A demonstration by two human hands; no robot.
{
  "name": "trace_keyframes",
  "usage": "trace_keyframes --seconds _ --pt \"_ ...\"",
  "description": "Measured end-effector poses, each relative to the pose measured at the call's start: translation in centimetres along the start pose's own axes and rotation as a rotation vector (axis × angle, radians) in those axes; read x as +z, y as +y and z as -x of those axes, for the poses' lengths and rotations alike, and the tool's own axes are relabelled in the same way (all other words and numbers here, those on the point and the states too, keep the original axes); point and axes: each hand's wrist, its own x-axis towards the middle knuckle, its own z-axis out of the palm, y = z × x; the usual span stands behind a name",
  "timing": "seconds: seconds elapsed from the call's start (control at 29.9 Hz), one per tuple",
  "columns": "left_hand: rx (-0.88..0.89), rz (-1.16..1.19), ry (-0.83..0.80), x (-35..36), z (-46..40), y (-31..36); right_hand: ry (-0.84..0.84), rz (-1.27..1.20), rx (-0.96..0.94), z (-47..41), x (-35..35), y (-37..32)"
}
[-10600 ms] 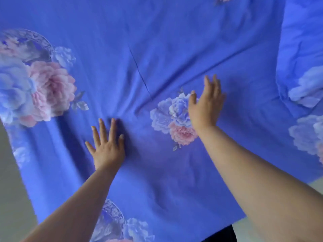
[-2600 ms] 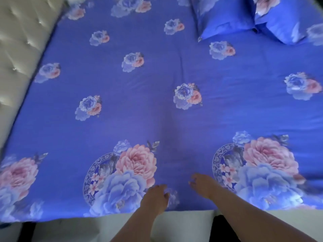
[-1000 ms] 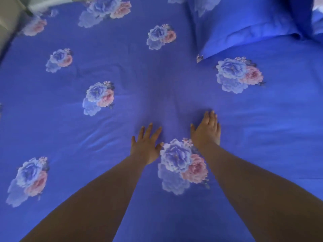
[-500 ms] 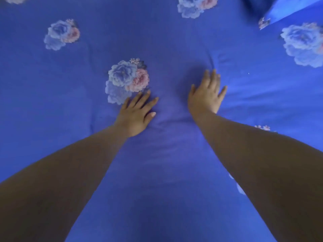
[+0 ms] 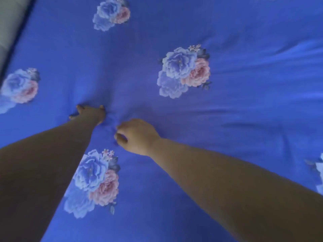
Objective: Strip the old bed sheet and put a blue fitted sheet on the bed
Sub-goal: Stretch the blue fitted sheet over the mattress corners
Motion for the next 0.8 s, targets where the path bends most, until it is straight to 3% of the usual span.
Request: trace_keyframes --seconds 0.07,0.1,0.13,0.17,0.2,0.33,0.47,0.5,0.57,0.63,0.67,0.73,0.8 --pt "0.315 -0.025 0.172 -0.7 1.8 1.1 0.377 0.114 0.285 -0.7 0.0 1.9" --pt "0.502 -0.05 0.185 -0.7 2.8 1.6 0.399 0.171 0.48 -0.9 -0.5 3.1" --pt "0.607 -0.091 0.127 -0.5 3.4 1.7 0.316 0.21 0.625 -1.0 -0.8 4.1" --pt "0.594 -0.111 0.067 0.2 3.5 1.0 0.201 0.247 0.696 -1.2 -0.7 4.6" --pt "0.469 -0.124 0.032 0.5 3.3 -0.2 0.107 0.287 0.665 -1.6 -0.3 4.2" --pt "-0.03 0.033 0.04 0.7 0.7 -8.4 -0.158 0.254 0.114 -0.6 5.1 -2.4" --pt "-0.413 0.309 0.111 0.7 -0.7 -14.0 -0.262 0.179 -0.301 3.5 10.6 -10.2" --pt "-0.44 0.305 0.169 0.9 0.0 -13.7 -0.265 0.13 -0.339 3.8 10.9 -10.8" --pt "-0.205 0.17 0.262 1.6 1.5 -12.9 -0.105 0.056 -0.308 3.8 10.6 -10.5" --pt "0.107 0.105 0.26 2.0 3.0 -12.1 0.144 0.138 -0.044 3.0 9.8 -8.7" --pt "0.161 0.088 0.236 2.4 3.5 -12.0 0.202 0.204 0.13 2.5 9.2 -7.3" --pt "0.098 0.088 0.187 2.8 3.9 -12.6 0.202 0.296 0.336 2.2 8.4 -5.2" --pt "0.052 0.084 0.158 3.3 4.6 -13.6 0.073 0.323 0.303 2.5 8.6 -5.1"
